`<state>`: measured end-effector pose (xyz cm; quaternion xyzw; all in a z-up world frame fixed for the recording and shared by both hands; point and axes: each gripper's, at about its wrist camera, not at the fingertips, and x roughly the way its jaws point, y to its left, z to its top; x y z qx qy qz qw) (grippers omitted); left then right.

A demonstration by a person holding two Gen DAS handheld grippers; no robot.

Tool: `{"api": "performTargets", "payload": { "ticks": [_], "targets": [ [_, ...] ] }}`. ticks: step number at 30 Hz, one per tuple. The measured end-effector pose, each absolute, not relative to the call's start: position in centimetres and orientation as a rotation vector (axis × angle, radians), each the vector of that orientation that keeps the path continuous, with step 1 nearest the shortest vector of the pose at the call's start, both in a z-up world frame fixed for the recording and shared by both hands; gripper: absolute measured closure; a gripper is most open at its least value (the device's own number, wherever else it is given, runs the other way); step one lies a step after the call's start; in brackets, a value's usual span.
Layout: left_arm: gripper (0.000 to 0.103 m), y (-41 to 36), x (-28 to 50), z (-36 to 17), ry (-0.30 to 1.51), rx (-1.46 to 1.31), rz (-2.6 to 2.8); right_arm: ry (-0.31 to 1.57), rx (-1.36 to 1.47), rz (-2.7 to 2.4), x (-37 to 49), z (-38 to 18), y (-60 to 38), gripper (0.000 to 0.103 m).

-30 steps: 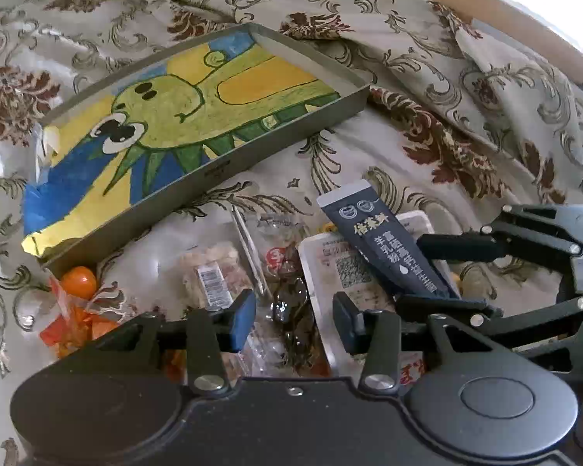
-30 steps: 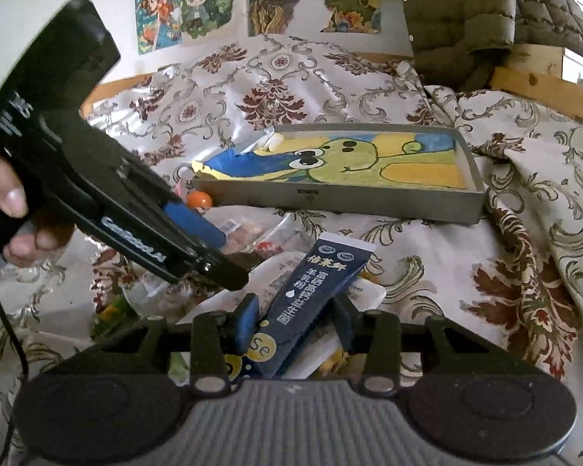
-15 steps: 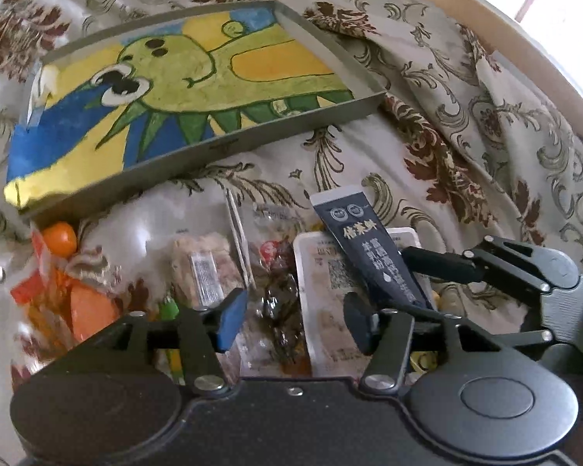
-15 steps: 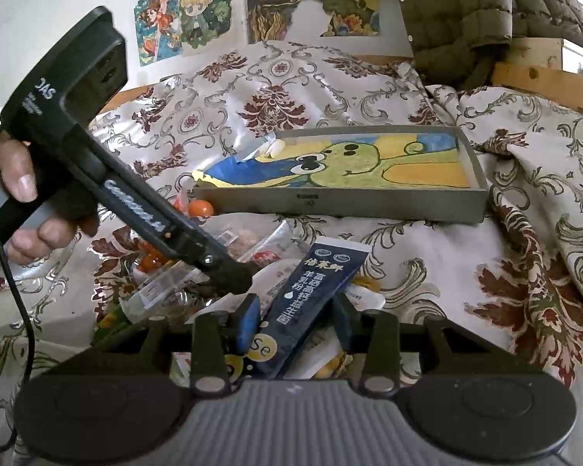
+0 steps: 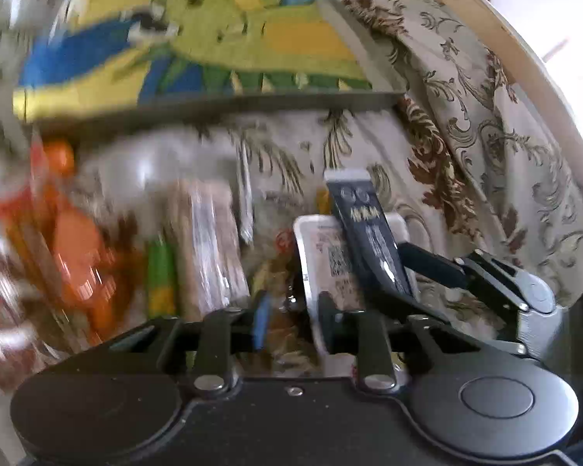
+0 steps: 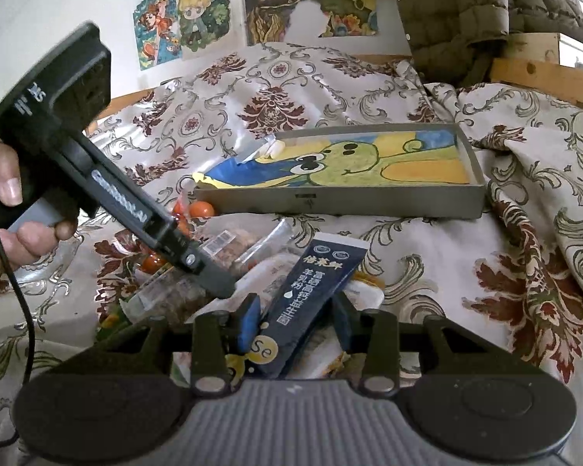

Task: Organize snacks
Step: 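Grasp the small brown packet with the left gripper while the right gripper holds the blue stick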

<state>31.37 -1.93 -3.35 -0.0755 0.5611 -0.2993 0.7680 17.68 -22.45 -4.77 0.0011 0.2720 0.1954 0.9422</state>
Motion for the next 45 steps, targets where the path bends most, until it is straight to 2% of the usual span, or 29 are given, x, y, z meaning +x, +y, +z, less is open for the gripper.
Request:
{"api": "performTargets", "payload": {
  "ticks": [9, 17, 18, 20, 21, 26, 30, 35, 39, 41, 45],
  "targets": [
    [0.078, -0.5, 30.7, -3.9, 1.212, -0.419, -0.645, 0.582, 0.050, 0.381, 17.9, -4.8, -23.7, 0.059],
    [0.078, -1.4, 29.7, -2.9, 1.150, -0.458, -0.716, 0.612, 0.087, 0.357, 18.1, -4.3, -25.1, 0.061],
    [0.080, -1.3, 29.7, -3.1, 1.138, -0.485, -0.727, 0.615, 0.087, 0.352, 18.0, -4.3, -25.2, 0.062],
    [0.095, -1.3, 29.6, -3.6, 1.128, -0.577, -0.757, 0.619, 0.081, 0.340, 18.1, -4.1, -25.4, 0.062],
    [0.095, -1.6, 29.6, -4.0, 1.132, -0.615, -0.770, 0.625, 0.072, 0.334, 18.1, -4.1, -25.5, 0.063],
    [0.095, -4.1, 29.0, -4.6, 1.158, -0.502, -0.701, 0.658, 0.098, 0.317, 18.7, -4.4, -26.7, 0.064],
    [0.095, -3.8, 28.0, -2.9, 1.079, -0.407, -0.617, 0.661, 0.105, 0.304, 18.7, -4.7, -27.4, 0.064],
    [0.071, -3.0, 27.3, -1.9, 1.040, -0.290, -0.531, 0.667, 0.131, 0.312, 18.6, -4.8, -27.8, 0.064],
    [0.063, -3.0, 27.4, -2.7, 1.067, -0.232, -0.469, 0.660, 0.120, 0.322, 18.4, -4.7, -27.5, 0.063],
    [0.052, -2.6, 27.3, -3.2, 1.062, -0.227, -0.454, 0.657, 0.116, 0.331, 18.3, -4.7, -27.4, 0.063],
    [0.051, -3.3, 28.5, -3.9, 1.069, -0.243, -0.457, 0.645, 0.091, 0.347, 18.1, -4.8, -26.8, 0.062]
  ]
}}
